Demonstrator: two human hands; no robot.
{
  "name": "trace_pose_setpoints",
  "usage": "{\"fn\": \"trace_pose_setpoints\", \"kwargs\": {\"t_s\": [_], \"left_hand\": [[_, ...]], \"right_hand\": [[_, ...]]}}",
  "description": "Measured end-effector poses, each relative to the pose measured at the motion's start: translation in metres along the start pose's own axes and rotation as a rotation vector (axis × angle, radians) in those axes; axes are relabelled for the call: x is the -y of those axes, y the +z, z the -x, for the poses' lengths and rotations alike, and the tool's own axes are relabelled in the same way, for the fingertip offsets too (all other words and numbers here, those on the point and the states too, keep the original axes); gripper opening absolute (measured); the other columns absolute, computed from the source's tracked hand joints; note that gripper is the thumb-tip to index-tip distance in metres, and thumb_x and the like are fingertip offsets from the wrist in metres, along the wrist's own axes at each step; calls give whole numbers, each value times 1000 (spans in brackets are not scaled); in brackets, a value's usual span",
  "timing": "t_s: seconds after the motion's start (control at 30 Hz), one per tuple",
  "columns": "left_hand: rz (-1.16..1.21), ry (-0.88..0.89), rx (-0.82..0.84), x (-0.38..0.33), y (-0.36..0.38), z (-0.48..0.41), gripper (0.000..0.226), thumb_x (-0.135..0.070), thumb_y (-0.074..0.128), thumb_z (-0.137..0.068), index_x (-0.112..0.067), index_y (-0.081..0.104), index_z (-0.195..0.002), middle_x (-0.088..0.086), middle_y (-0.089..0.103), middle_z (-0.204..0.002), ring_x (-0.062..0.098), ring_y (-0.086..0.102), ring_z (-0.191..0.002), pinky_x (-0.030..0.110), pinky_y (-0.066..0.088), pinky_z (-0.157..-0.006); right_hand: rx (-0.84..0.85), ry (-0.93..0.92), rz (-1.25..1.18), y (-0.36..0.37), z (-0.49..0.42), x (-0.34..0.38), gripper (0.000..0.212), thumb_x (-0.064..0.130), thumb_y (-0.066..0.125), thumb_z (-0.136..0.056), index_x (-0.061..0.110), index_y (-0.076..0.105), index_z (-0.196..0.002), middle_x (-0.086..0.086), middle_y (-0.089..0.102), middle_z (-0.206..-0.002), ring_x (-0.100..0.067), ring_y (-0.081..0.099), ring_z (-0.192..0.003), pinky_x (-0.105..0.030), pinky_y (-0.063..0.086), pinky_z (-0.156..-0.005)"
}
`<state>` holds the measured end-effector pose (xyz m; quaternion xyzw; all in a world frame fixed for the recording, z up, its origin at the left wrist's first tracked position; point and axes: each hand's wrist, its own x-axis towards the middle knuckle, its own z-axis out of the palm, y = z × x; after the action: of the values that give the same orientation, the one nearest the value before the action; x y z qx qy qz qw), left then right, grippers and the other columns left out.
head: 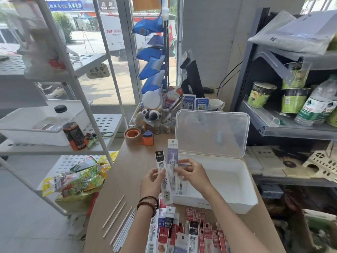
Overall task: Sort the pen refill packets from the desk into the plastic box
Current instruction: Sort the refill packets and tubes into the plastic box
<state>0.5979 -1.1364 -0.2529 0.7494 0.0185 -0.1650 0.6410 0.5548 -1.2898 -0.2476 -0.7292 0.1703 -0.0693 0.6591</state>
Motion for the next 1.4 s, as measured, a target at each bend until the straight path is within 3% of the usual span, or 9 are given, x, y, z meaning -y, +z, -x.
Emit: {"fn": "trace_pose_setpoints", "kwargs": {"t_s": [0.17, 0.33, 0.47, 0.57, 0.87, 1.0, 1.1, 1.2, 1.4], "left_hand": [[-108, 3, -41, 0, -11, 1, 25, -38, 62, -86, -20, 63, -103, 1, 69, -101, 18, 64, -92, 38, 52, -88], [-61, -60, -47, 6, -18, 5, 34, -35, 63, -86, -15, 64, -114, 3, 69, -107, 23, 65, -100, 39, 51, -89], [-24, -86, -2, 7, -21, 5, 32, -25, 67, -84, -16, 62, -114, 3, 69, -106, 20, 65, -96, 39, 52, -90], [-1, -61, 35, 5, -23, 4, 29, -20, 69, -83, -21, 59, -109, -1, 67, -103, 18, 65, -96, 41, 53, -89], [-2, -64, 13, 11, -28, 6, 21, -24, 71, -81, -26, 60, -99, -1, 69, -103, 18, 66, -95, 40, 54, -87], [4, -84, 7, 13, -30, 8, 24, -23, 71, -80, -23, 61, -103, 1, 70, -105, 20, 66, -97, 43, 54, -88], [0, -84, 2, 13, -31, 9, 27, -25, 71, -80, -22, 62, -106, 1, 69, -106, 20, 65, -97, 40, 55, -85], [-21, -63, -7, 10, -27, 10, 27, -25, 70, -82, -22, 60, -107, -4, 68, -103, 15, 64, -93, 27, 52, -74], [-27, -47, 44, 3, -18, 9, 33, -26, 70, -82, -18, 61, -112, -1, 69, -105, 17, 64, -96, 33, 53, -83]], "right_hand": [[-222, 23, -9, -8, -15, -13, 21, 19, 70, -88, 22, 54, -101, -5, 71, -92, -14, 69, -77, -27, 57, -67], [-187, 63, 158, -1, -28, -35, 17, 17, 69, -89, 22, 64, -104, -4, 72, -99, -19, 70, -86, -34, 59, -79], [-159, 98, 317, 9, -32, -49, 22, 15, 70, -87, 21, 65, -108, 2, 69, -103, -13, 64, -90, -22, 54, -75], [-177, 104, 432, 11, -32, -54, 21, 22, 70, -86, 31, 63, -104, 10, 67, -98, -13, 65, -93, -34, 56, -82], [-161, 112, 711, 13, -33, -58, 26, 29, 70, -85, 34, 60, -109, 11, 66, -93, -15, 64, -89, -26, 49, -68], [-128, 142, 809, 15, -37, -64, 42, 37, 75, -79, 40, 56, -116, 8, 68, -101, -17, 62, -97, -29, 53, -74], [-92, 173, 834, 15, -41, -69, 49, 40, 76, -78, 39, 57, -122, 5, 67, -110, -18, 61, -103, -32, 53, -80], [-90, 187, 832, 14, -44, -70, 49, 38, 77, -79, 37, 60, -124, 4, 67, -116, -17, 62, -104, -31, 54, -81], [-100, 116, 774, 13, -37, -64, 38, 39, 71, -84, 32, 63, -120, 6, 65, -116, -14, 60, -103, -29, 51, -80]]}}
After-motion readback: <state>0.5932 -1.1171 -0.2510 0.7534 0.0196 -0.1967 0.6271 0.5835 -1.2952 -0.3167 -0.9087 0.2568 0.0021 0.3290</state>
